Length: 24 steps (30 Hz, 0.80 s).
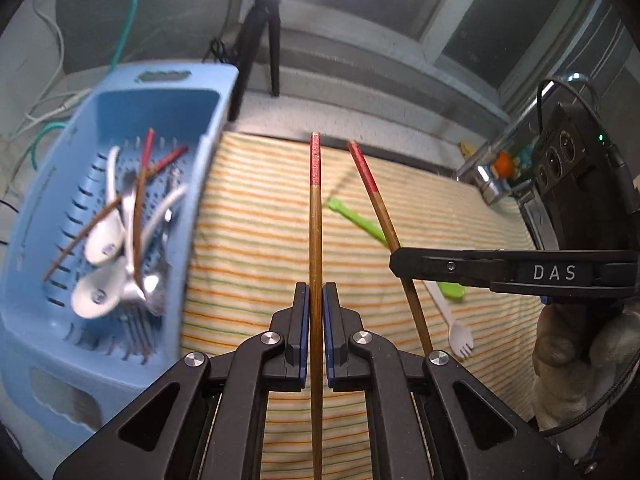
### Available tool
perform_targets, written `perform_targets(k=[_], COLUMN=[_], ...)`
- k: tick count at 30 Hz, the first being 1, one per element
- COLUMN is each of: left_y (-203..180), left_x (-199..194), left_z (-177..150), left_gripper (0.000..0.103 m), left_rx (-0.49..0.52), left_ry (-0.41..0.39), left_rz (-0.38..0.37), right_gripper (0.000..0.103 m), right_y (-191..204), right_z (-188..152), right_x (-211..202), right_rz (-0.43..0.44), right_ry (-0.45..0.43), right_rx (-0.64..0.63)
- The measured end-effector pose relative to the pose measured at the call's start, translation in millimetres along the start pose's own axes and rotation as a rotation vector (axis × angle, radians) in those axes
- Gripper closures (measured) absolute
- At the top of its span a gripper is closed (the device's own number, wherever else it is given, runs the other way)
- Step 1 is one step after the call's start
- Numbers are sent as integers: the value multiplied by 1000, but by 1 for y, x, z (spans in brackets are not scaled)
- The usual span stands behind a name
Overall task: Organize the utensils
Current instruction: 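Carry the chopstick into the blue basket with the left gripper while the right gripper carries the other chopstick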
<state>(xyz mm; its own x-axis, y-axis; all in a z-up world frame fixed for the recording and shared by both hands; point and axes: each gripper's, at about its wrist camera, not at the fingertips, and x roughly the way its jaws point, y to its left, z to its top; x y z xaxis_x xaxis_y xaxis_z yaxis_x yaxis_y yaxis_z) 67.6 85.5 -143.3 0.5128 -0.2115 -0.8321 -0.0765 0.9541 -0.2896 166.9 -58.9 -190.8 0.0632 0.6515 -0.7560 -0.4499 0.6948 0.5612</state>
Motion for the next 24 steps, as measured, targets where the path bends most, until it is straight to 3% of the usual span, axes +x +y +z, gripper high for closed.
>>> perform_targets(k=[8, 18, 24], left_y=[62, 126, 136], left_x=[-36, -33, -23], left_z=[15, 34, 44], left_gripper=[98, 98, 98], left_rx=[-51, -104, -107], left_ry=[-69, -68, -58], left_rz=[63, 134, 148], right_gripper=[97, 97, 96], right_y=[59, 110, 121], right_z=[22, 46, 55], right_x=[23, 79, 98], right_rz=[46, 47, 26], right_ry=[-28, -14, -3], right_rx=[-50, -77, -86])
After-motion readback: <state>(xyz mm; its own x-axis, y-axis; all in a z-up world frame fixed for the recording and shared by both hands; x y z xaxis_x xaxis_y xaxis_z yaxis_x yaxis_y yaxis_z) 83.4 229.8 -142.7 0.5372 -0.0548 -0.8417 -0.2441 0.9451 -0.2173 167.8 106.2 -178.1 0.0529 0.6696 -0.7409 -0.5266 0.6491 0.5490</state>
